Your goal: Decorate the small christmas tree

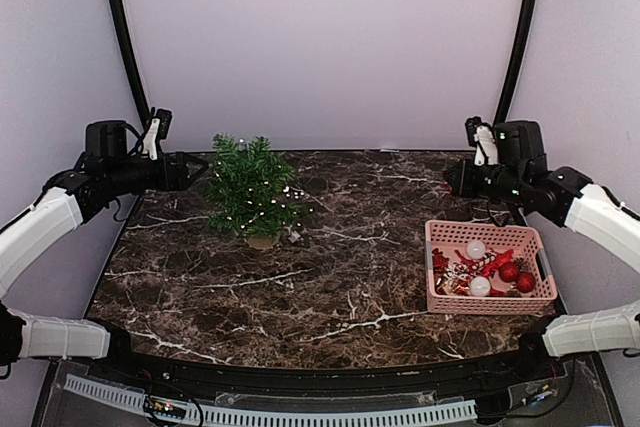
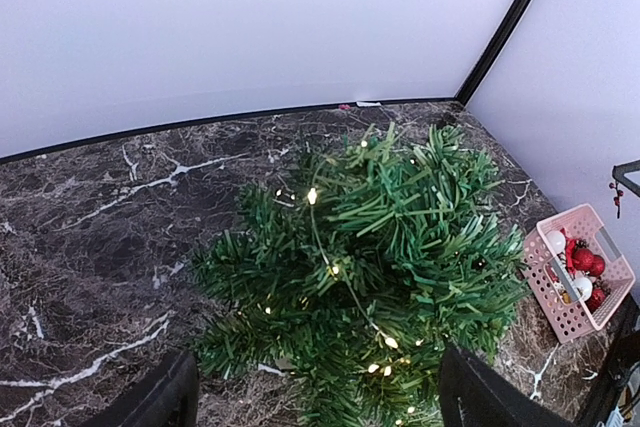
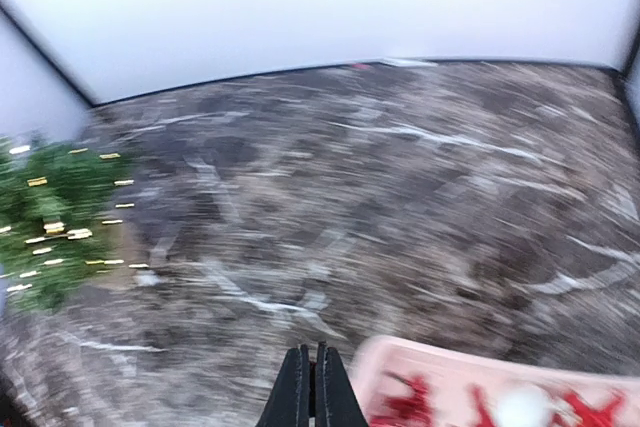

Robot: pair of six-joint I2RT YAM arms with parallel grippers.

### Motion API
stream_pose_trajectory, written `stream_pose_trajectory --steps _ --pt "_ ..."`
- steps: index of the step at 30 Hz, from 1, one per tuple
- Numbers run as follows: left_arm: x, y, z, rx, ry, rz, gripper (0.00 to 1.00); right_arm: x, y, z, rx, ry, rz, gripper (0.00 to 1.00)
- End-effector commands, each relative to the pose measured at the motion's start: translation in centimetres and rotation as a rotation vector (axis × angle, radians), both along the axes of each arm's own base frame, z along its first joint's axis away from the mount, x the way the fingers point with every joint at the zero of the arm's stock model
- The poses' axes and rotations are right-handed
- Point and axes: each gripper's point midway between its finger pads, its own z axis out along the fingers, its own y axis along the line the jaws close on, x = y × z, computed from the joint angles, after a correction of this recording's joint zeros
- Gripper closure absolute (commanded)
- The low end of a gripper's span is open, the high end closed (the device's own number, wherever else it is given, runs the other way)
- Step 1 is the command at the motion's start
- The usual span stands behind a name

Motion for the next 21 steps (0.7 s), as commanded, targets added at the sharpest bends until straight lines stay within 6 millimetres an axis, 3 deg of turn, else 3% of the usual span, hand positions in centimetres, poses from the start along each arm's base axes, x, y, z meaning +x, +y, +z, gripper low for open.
stream_pose_trajectory --steps 1,7,11,15,21 --pt "-0.2 0.0 0.5 -0.019 -0.022 -0.001 0.15 0.0 9.7 6.1 0.212 -0.175 0.249 1.0" --pt "-0.3 0.4 0.5 -0.006 -0.032 0.018 0.15 -0.6 22.3 10.9 0.3 -0.301 0.499 1.0" --pt "-0.4 0.5 0.3 -0.006 -0.031 0.024 0.15 -1.1 28.9 12.6 0.322 -0.368 0.608 1.0" --pt "-0.5 0.5 0.2 -0.008 -0.031 0.022 0.16 -1.6 33.3 14.3 0.375 -0.442 0.669 1.0" --pt "-0.6 0.4 0.1 -0.012 -0.027 0.018 0.16 -1.5 36.8 15.0 0.455 -0.509 0.703 1.0"
